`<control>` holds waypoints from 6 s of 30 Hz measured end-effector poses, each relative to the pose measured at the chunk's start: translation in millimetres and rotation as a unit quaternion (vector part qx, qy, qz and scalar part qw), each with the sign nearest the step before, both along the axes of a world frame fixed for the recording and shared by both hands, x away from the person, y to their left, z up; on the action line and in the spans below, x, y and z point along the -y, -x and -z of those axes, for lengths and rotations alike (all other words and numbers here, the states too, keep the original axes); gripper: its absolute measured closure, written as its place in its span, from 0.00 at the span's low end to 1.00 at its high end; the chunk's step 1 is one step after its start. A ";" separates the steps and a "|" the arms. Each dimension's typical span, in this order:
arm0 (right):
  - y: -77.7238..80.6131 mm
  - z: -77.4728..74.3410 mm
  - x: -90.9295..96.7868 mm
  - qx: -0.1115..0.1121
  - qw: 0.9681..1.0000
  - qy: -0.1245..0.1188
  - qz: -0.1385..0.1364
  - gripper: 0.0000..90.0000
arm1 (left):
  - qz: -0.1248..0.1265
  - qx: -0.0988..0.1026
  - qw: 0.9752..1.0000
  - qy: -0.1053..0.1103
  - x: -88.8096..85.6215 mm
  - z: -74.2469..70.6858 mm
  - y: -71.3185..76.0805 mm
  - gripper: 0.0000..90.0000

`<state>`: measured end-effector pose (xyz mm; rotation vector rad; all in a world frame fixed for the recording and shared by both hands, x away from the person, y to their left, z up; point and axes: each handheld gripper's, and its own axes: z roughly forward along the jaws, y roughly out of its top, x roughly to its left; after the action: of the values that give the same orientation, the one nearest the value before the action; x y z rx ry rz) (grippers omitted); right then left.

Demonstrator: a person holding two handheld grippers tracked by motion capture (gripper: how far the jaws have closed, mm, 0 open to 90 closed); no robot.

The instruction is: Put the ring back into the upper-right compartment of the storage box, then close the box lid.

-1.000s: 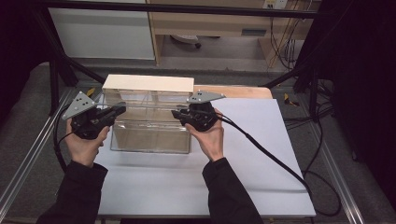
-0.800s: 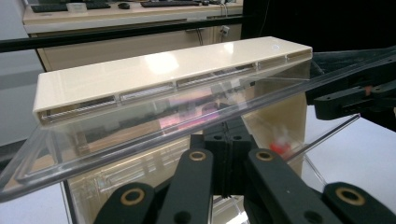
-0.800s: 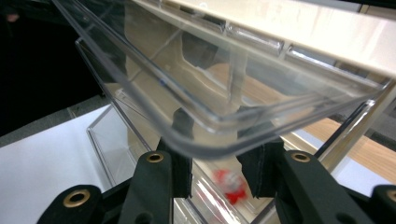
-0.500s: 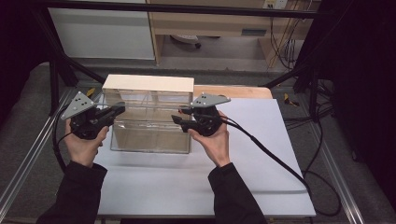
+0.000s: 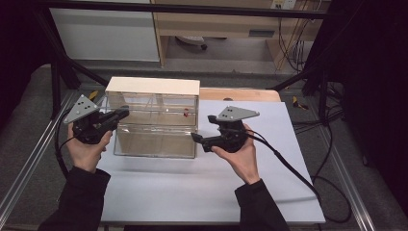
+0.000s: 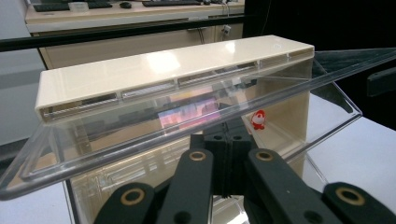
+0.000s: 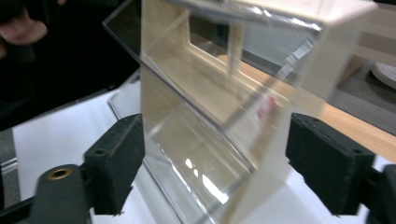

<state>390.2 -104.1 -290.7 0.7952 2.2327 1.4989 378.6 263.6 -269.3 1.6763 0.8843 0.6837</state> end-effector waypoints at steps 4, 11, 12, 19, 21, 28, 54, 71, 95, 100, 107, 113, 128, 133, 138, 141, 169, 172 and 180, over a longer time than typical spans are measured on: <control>4.0 9.9 18.0 -0.008 1.000 0.005 0.012 0.13 | -0.001 -0.001 1.000 0.000 0.6 0.2 -0.5 1.00; 7.9 33.3 39.5 -0.024 0.999 0.034 0.030 0.06 | 0.000 0.000 1.000 -0.003 1.3 0.1 -0.3 1.00; 8.5 35.9 41.8 -0.026 0.998 0.037 0.033 0.06 | 0.000 -0.001 1.000 -0.002 1.3 0.1 -0.3 1.00; 10.4 61.5 61.7 -0.043 0.996 0.052 0.057 0.03 | 0.002 -0.002 1.000 -0.002 1.5 0.1 0.3 1.00; 11.0 66.9 67.0 -0.048 0.996 0.052 0.062 0.03 | -0.001 0.000 1.000 -0.003 0.2 0.1 0.7 1.00; 13.3 87.3 89.1 -0.070 0.993 0.057 0.072 0.01 | 0.000 -0.003 1.000 -0.002 -0.7 1.4 0.5 1.00; 37.2 136.7 154.8 -0.111 0.985 0.076 0.104 0.01 | 0.000 -0.005 1.000 -0.006 -1.9 3.2 0.0 1.00; 45.4 148.4 169.3 -0.117 0.984 0.078 0.106 0.01 | 0.003 -0.011 1.000 -0.011 -0.8 7.1 1.3 1.00; 46.9 151.6 172.2 -0.115 0.984 0.087 0.109 0.01 | 0.004 -0.030 0.999 -0.017 -0.3 24.1 5.1 1.00; 46.8 151.5 172.0 -0.116 0.983 0.088 0.110 0.01 | 0.006 -0.033 0.999 -0.019 0.1 28.2 6.3 1.00; 46.4 151.5 172.1 -0.116 0.983 0.087 0.111 0.01 | 0.008 -0.038 0.999 -0.023 0.2 32.9 7.3 1.00; 46.4 151.5 172.2 -0.116 0.983 0.088 0.112 0.01 | 0.012 -0.042 0.999 -0.025 0.5 36.8 8.0 1.00; 46.9 152.0 171.6 -0.118 0.983 0.090 0.112 0.01 | 0.018 -0.060 0.997 -0.045 -3.7 47.7 18.3 1.00; 47.3 151.7 171.9 -0.117 0.983 0.090 0.112 0.01 | 0.024 -0.072 0.996 -0.052 -8.7 54.1 26.4 0.96; 47.4 151.3 172.2 -0.116 0.983 0.088 0.112 0.01 | 0.038 -0.083 0.994 -0.059 -12.5 68.1 33.5 0.85; 47.7 151.0 172.5 -0.116 0.983 0.087 0.113 0.01 | 0.045 -0.087 0.994 -0.056 -14.4 78.9 39.3 0.74; 51.2 153.3 170.9 -0.118 0.983 0.091 0.107 0.01 | 0.052 -0.163 0.981 -0.089 -27.2 165.8 53.6 0.11; 51.0 154.0 170.5 -0.119 0.983 0.094 0.105 0.01 | 0.055 -0.166 0.980 -0.092 -27.3 169.2 52.0 0.11; 50.9 154.9 169.6 -0.123 0.982 0.098 0.102 0.01 | 0.053 -0.174 0.978 -0.098 -27.9 175.9 50.4 0.11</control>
<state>339.2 -273.7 -445.7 1.1586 2.3416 1.1174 328.1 291.6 -445.2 2.0462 0.9852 0.4206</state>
